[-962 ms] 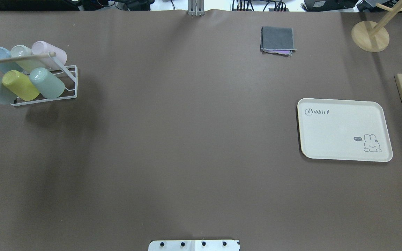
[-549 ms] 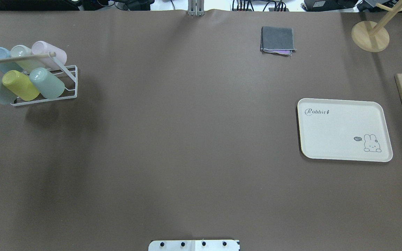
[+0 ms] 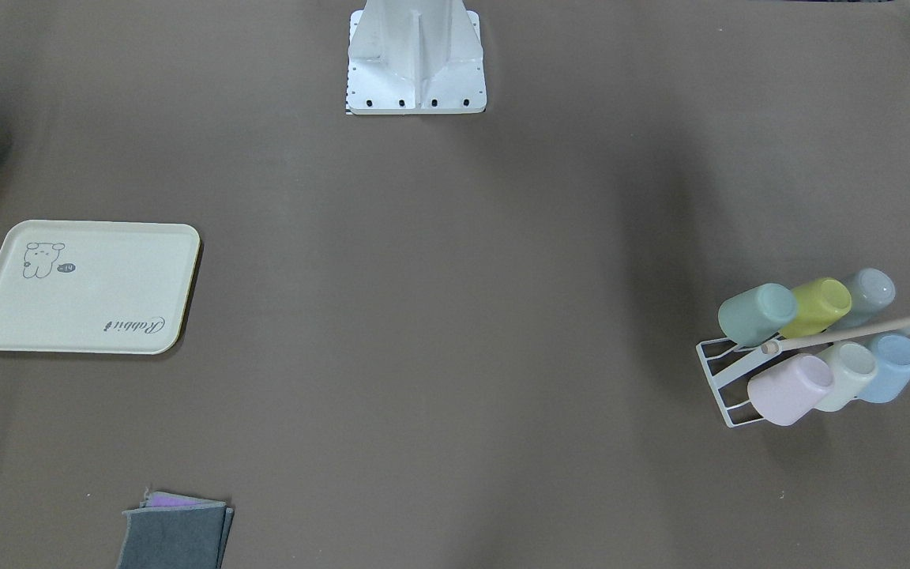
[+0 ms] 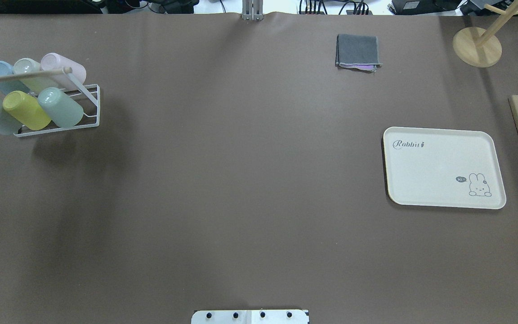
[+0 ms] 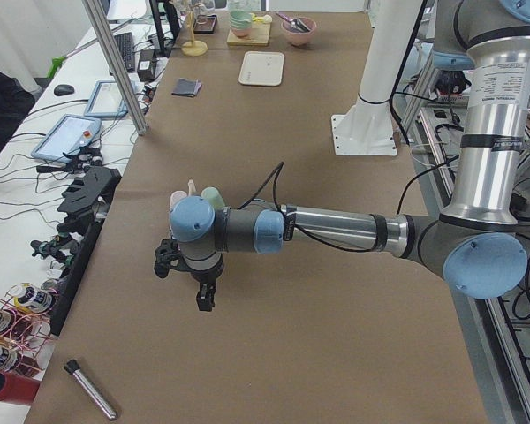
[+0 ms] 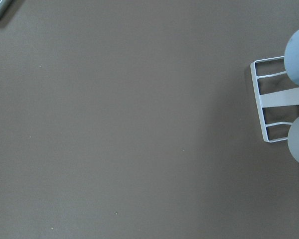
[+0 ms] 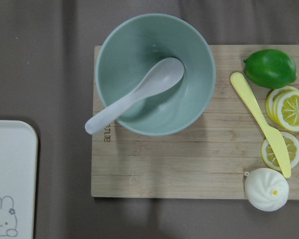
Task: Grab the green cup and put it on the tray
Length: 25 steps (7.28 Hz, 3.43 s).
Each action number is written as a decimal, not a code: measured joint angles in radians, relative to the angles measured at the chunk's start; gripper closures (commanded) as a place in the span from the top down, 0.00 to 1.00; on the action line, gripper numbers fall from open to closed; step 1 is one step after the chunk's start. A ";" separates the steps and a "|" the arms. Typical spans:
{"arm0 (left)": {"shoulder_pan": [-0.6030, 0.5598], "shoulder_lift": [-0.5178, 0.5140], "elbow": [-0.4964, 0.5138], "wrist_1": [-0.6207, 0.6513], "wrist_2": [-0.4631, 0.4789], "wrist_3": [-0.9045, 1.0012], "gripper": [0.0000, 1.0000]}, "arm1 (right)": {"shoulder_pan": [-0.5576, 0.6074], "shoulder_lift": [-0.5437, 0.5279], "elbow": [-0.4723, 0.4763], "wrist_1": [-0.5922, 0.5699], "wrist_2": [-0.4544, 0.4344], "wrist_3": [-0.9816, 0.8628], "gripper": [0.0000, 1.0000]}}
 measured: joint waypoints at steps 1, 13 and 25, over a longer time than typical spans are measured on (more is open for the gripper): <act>-0.001 0.001 -0.017 0.001 0.001 0.001 0.98 | -0.014 0.022 -0.002 -0.001 0.039 0.041 1.00; 0.435 -0.049 -0.511 0.016 0.463 0.415 0.98 | -0.338 0.238 -0.290 0.440 0.124 0.647 0.96; 1.114 0.149 -0.359 -0.554 1.639 1.300 0.98 | -0.513 0.111 -0.375 0.757 0.078 0.642 0.43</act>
